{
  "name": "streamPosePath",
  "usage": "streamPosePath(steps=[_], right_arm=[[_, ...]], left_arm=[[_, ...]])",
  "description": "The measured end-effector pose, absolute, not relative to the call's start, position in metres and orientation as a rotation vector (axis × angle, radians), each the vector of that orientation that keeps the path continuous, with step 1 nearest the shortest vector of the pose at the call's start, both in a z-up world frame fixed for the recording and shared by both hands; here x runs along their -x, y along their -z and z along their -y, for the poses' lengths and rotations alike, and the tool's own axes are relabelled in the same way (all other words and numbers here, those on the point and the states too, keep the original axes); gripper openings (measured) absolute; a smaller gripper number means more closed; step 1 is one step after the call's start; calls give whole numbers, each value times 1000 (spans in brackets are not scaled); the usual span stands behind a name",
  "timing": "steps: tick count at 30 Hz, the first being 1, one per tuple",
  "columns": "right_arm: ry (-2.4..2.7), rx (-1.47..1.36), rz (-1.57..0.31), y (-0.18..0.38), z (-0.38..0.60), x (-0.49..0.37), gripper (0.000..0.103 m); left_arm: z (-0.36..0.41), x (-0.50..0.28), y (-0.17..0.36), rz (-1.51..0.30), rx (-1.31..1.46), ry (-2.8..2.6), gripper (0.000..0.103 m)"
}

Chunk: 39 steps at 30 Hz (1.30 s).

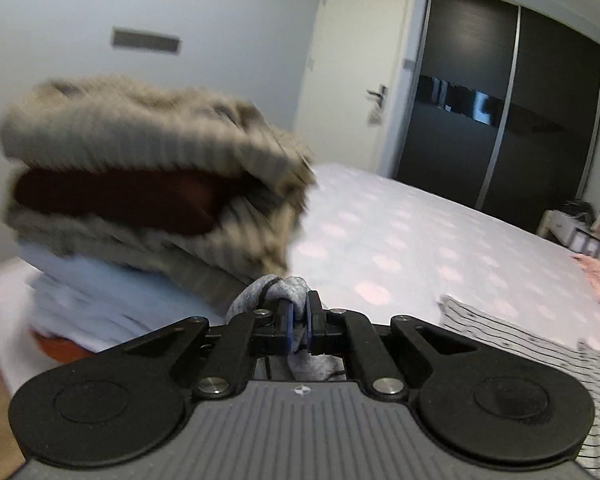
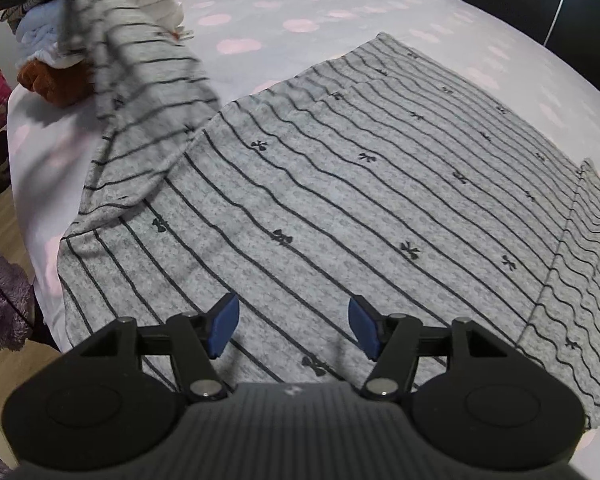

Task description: Fold clothes

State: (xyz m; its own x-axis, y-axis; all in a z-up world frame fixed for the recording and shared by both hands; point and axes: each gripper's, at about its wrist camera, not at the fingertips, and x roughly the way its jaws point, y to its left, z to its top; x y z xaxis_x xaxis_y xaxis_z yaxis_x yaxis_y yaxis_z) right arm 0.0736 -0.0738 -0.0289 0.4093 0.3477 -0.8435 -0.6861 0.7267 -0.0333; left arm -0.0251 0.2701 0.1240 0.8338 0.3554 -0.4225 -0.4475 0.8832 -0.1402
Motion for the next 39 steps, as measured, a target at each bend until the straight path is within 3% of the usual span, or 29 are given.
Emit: streamPosePath(steps=[8,16,25,32,35,39], right_arm=[[-666,397,-901,14,87,-63,65],[-616,396,-900,11,102,-61,65],[-564,369,-927,17,124,-63,65],[-554,363,-941,21,135,-58,65],[-561,379,-949,23,135,-54,65],[-582,372,-937,20,132,-52,65]], left_arm=[[-241,28,-128,-397,227,-401,4],[-144,15,-107,-432,-9,-158,4],[-27,19,-27,-658,-306,180,4],[5,25,16,-809,-417,296,4],[4,26,17,-846,-407,304,10],[-1,30,8,-874,-373,332,28]])
